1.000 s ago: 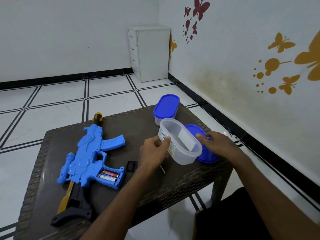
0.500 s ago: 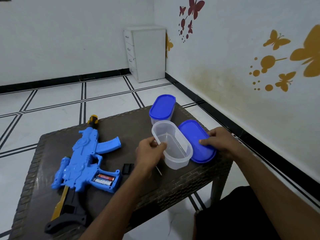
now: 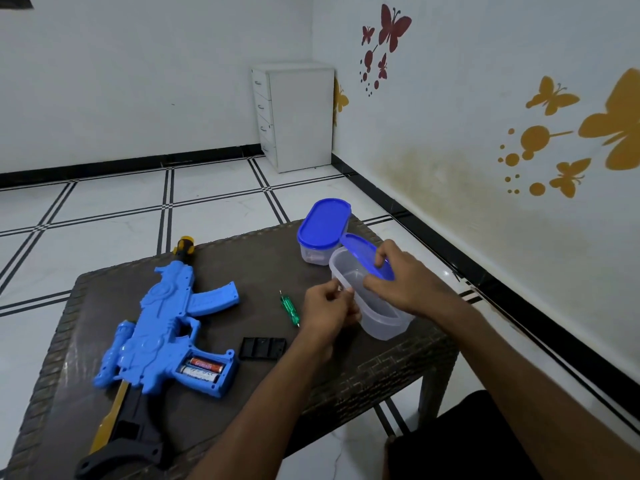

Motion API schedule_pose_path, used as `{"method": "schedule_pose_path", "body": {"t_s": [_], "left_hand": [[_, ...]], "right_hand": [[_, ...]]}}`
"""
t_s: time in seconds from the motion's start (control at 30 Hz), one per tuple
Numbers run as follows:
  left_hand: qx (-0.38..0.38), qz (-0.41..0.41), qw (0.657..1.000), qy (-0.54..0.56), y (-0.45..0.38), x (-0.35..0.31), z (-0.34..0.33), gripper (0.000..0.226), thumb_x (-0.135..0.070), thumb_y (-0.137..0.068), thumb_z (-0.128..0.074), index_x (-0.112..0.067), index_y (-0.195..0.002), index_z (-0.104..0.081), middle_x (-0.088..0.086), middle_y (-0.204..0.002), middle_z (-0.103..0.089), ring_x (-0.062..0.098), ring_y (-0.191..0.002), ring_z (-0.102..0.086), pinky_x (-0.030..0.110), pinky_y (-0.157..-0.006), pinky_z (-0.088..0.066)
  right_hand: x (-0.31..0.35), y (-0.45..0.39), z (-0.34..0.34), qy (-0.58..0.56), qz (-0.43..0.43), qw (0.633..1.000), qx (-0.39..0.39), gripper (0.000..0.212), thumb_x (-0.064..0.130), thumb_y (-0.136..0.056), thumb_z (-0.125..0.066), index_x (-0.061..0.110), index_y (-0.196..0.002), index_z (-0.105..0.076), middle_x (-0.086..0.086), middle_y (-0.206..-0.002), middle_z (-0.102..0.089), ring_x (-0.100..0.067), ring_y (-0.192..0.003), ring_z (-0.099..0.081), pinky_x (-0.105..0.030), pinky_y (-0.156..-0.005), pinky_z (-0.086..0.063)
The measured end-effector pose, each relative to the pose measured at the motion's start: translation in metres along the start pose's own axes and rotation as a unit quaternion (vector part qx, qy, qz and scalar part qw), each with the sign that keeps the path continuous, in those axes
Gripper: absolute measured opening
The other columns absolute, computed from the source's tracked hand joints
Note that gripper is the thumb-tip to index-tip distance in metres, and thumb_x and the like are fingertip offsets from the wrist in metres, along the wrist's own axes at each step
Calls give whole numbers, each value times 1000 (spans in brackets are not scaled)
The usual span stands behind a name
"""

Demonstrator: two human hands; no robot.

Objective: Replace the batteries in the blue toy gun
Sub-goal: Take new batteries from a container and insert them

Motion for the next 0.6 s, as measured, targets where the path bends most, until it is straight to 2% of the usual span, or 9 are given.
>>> {"method": "schedule_pose_path", "body": {"t_s": [0.07,0.13,0.2,0.27,0.33,0.5,0.6], "left_hand": [[-21,20,999,21,-3,0,5,23,-12,-100,-49,-2,-100,-70,15,-80,-64,18,-69,-61,31,-71,-60],[-42,33,998,29,-8,0,11,27,-15,-100,-51,4,-96,-70,21,-86,-68,22,-74,-65,32,-72,-61],[-54,35,998,27,-11,-2,15,34,-22,-99,-52,8,-98,-68,23,-93,-70,24,-77,-70,33,-72,-61],[-66,30,997,25,-16,-5,17,40,-28,-100,-52,10,-101,-65,22,-90,-68,21,-70,-69,33,-68,-61],[-79,23,996,27,-20,-11,20,38,-31,-100,-52,5,-99,-65,17,-85,-67,21,-68,-68,33,-65,-62],[-105,10,994,9,-34,-22,23,24,-23,-97,-57,-3,-97,-69,20,-94,-70,30,-84,-71,42,-72,-61],[-121,-8,992,-30,-42,-27,23,18,-19,-94,-62,-5,-96,-72,12,-94,-71,26,-85,-71,41,-72,-61]], "right_hand": [[0,1,-3,40,27,999,-13,40,46,-84,-71,24,-104,-44,2,-98,-51,-15,-84,-52,-23,-64,-42],[-2,3,-9,96,36,995,-20,52,62,-81,-66,33,-118,-45,-2,-120,-51,-21,-102,-53,-29,-78,-48],[-5,4,-17,156,33,987,-11,66,69,-83,-56,39,-138,-39,-9,-141,-41,-27,-120,-47,-38,-94,-45],[-7,5,-23,202,29,979,0,73,70,-86,-50,40,-149,-29,-12,-152,-30,-29,-132,-39,-43,-104,-40],[-6,6,-25,223,32,974,2,72,70,-88,-48,41,-151,-27,-14,-156,-26,-30,-137,-34,-45,-108,-36],[-5,8,-25,226,30,974,12,69,66,-89,-48,41,-151,-30,-17,-157,-27,-32,-139,-35,-45,-110,-35],[-5,7,-27,216,26,976,23,70,66,-89,-49,40,-151,-32,-18,-154,-33,-32,-138,-38,-46,-111,-39]]}}
Point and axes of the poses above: each hand's wrist, its own y-axis away from the middle knuckle, its own z-axis out of the back of the hand, x = y × z, the point moved 8 cm from there along -y, towards the middle knuckle
